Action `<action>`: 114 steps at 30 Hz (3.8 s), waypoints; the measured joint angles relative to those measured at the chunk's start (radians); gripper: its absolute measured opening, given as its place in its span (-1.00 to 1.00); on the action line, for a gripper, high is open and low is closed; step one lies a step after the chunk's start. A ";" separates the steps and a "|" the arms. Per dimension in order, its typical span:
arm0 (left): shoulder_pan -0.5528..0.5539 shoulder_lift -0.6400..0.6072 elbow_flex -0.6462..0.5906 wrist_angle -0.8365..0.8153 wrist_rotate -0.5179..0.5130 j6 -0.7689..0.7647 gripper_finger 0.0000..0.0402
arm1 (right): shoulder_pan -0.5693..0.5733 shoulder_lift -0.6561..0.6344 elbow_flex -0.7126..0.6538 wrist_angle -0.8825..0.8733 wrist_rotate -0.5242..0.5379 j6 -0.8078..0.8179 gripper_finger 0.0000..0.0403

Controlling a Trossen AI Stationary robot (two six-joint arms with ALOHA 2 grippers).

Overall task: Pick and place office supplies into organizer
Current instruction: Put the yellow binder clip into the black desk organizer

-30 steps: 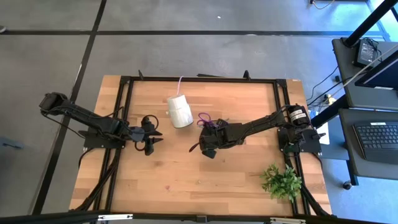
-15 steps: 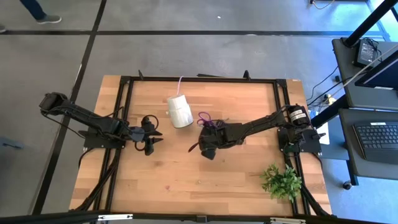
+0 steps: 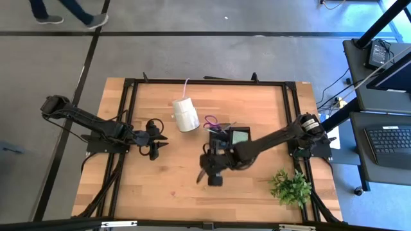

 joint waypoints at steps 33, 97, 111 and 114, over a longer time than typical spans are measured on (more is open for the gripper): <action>0.000 0.000 0.000 0.007 0.000 -0.002 -0.42 | 0.136 0.172 -0.093 0.327 -0.210 -0.322 -0.05; 0.000 0.000 0.000 0.003 0.000 0.000 -0.42 | 0.074 0.248 0.142 -0.073 -0.110 0.107 -0.70; 0.000 0.000 0.000 0.003 0.000 0.000 -0.42 | -0.093 0.243 0.466 -0.720 -0.014 0.008 -0.69; 0.000 0.000 0.000 0.003 0.000 0.000 -0.42 | -0.128 0.242 0.454 -0.702 -0.006 -0.056 -0.69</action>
